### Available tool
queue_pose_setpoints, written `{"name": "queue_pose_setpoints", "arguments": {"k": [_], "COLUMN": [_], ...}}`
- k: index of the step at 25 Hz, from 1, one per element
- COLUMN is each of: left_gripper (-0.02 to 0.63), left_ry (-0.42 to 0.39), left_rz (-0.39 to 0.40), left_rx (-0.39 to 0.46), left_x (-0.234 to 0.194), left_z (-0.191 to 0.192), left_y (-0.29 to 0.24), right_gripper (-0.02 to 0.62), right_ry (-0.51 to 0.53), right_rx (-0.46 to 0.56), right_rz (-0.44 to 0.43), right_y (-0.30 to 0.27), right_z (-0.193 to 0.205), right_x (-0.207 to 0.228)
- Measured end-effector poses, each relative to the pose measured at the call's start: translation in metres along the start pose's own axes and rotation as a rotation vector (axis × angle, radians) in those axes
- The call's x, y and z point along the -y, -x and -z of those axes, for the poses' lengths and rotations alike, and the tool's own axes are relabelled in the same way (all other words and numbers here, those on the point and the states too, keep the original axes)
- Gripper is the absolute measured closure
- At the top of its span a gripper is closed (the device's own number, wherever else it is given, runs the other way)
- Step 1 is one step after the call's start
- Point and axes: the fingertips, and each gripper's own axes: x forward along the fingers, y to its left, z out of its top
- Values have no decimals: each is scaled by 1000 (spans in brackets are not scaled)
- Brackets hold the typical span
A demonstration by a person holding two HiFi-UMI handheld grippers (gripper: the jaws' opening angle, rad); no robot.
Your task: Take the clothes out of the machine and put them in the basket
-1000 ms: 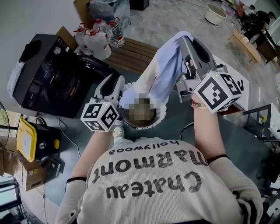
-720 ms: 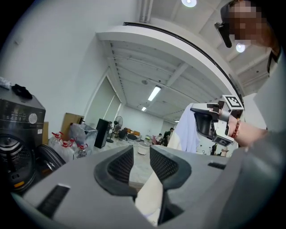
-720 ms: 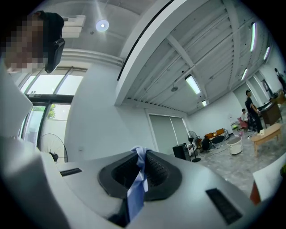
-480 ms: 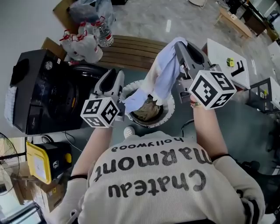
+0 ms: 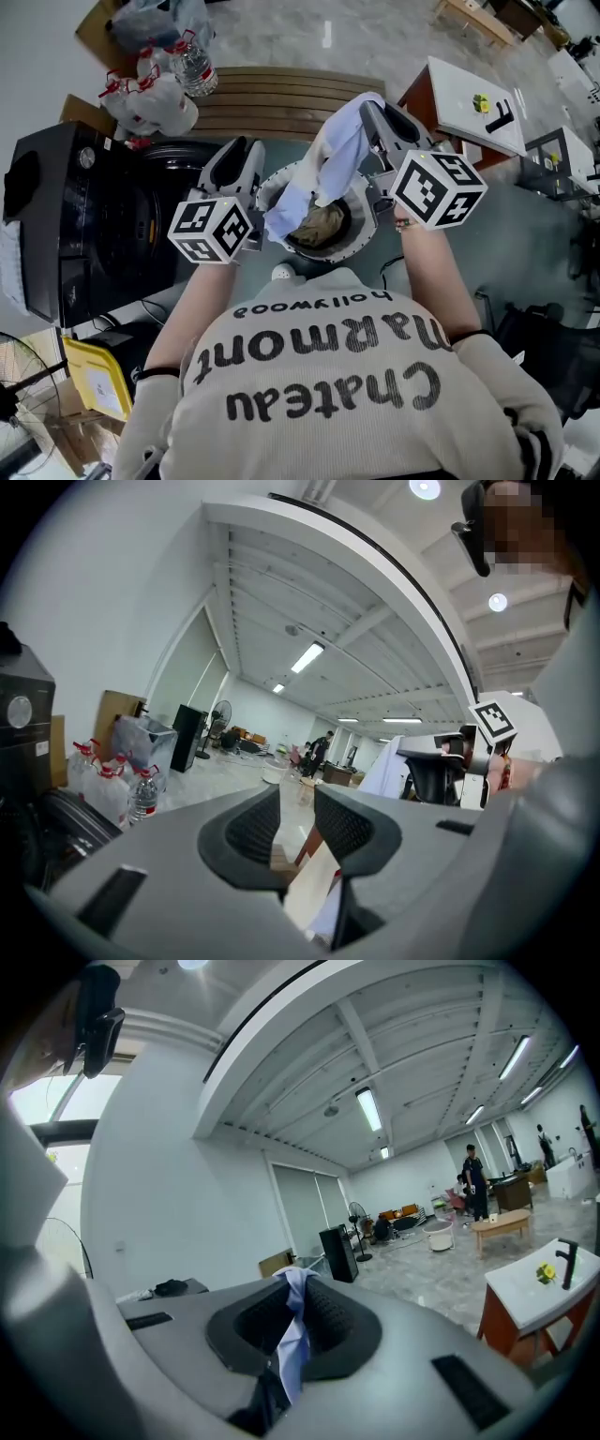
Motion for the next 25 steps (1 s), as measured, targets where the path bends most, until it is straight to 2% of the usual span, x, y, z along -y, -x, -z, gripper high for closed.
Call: {"name": "queue_pose_setpoints", "arguments": {"k": [7, 14, 25], "left_gripper": [499, 499, 497], "left_ry": [18, 15, 65], "left_rz": [52, 94, 83], "left_rx": [-64, -112, -209], "left_x": [-13, -8, -13], "left_z": [21, 42, 90], "left_y": [0, 3, 8], "right_gripper": [557, 557, 557], "right_ry": [-28, -45, -74], "right_rx": [-63, -154, -345], "right_rz": [45, 67, 50], "right_y": [-9, -10, -15], "right_z": [40, 82, 156], "right_x": [-12, -15, -17]}}
